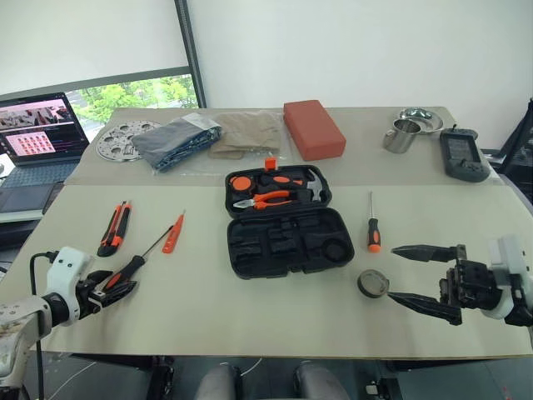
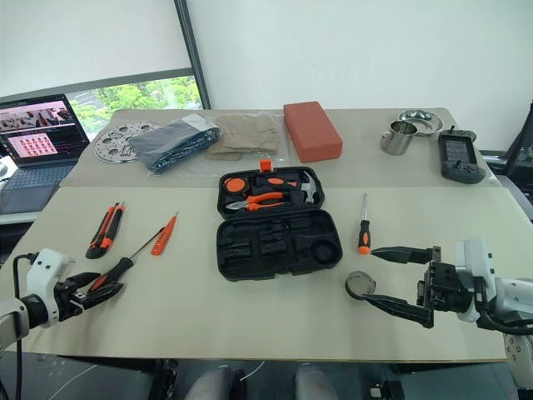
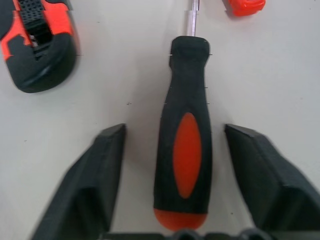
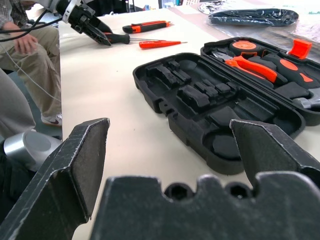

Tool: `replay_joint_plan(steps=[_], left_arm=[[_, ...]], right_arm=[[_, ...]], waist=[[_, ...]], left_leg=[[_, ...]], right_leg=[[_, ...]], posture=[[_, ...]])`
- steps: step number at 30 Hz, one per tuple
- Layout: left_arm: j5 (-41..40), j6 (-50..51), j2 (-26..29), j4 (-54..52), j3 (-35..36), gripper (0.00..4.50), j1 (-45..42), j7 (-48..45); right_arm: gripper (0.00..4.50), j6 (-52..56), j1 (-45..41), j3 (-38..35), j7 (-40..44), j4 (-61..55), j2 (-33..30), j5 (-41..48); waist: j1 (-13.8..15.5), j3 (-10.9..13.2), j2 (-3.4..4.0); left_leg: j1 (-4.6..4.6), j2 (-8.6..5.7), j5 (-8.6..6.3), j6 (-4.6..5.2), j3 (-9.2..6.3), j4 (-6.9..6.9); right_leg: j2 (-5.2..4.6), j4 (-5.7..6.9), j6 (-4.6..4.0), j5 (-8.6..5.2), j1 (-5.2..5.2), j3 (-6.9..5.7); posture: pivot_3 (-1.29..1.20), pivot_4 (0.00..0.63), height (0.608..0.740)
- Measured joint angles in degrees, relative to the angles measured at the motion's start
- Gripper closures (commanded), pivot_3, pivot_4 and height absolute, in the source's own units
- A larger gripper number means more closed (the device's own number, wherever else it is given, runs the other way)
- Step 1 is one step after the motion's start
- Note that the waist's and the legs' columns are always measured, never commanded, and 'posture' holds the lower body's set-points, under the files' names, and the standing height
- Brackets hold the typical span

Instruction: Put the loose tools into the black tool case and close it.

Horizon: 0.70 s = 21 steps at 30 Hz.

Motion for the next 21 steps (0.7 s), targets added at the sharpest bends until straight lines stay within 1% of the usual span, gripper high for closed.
replay_joint_plan(steps=[3,4,9,14,17,21], left_arm=[[-0.17,0.58,-0.08,-1.25,-0.01,3.33,0.44,-0.11],[-0.27,1.05,-0.14,-1.84,0.00,3.56,0.52,-0.01],[-1.75,4.46,-0.83,-5.83,0.31,3.55,0.91,0.99],[-5.37,8.10,-1.33,-10.95,3.93,3.55,0.79,2.89],[-9.19,9.49,-3.29,-13.38,7.64,3.55,-2.47,4.30],[-11.48,8.89,-3.21,-13.54,9.38,3.55,-6.99,3.94]], right_arm=[[0.00,-1.87,-0.16,-0.66,2.06,3.24,0.00,-0.15],[0.00,-2.51,-0.21,-0.83,2.68,4.23,0.00,-0.27],[0.00,-4.26,-0.78,-1.24,5.29,8.71,-0.16,-0.46],[0.00,-5.47,-2.34,-1.41,6.61,11.82,-1.18,-0.53],[0.00,-5.55,-2.65,-1.42,6.69,12.44,-1.29,-0.53],[0.00,-5.54,-3.14,-1.43,6.64,12.45,-1.41,-0.52]], waist=[[0.02,0.00,0.00],[0.03,-0.01,0.01],[0.03,0.00,0.00],[-0.08,0.01,-0.02],[0.04,0.01,-0.02],[0.13,0.00,0.00]], left_leg=[[-0.01,0.00,0.00,0.00,0.00,0.00],[-0.01,0.00,0.00,0.00,0.00,0.00],[-0.02,0.00,0.00,0.00,0.00,0.01],[-0.01,0.01,0.00,0.00,0.00,0.00],[-0.02,0.00,0.00,0.00,-0.01,0.03],[-0.01,-0.03,0.00,0.00,0.00,0.04]], right_leg=[[-0.02,0.00,0.00,0.00,0.00,0.00],[-0.02,-0.01,0.00,0.00,0.00,0.00],[-0.01,0.00,0.00,0.00,0.00,0.00],[0.01,0.00,0.00,0.00,0.01,0.00],[0.03,0.02,0.00,0.00,0.01,-0.02],[0.05,0.01,0.00,0.00,0.04,-0.02]], posture=[[0.00,0.150,0.740],[0.00,0.150,0.740],[0.00,0.150,0.740],[0.00,0.150,0.740],[0.00,0.150,0.740],[0.00,0.150,0.740]])
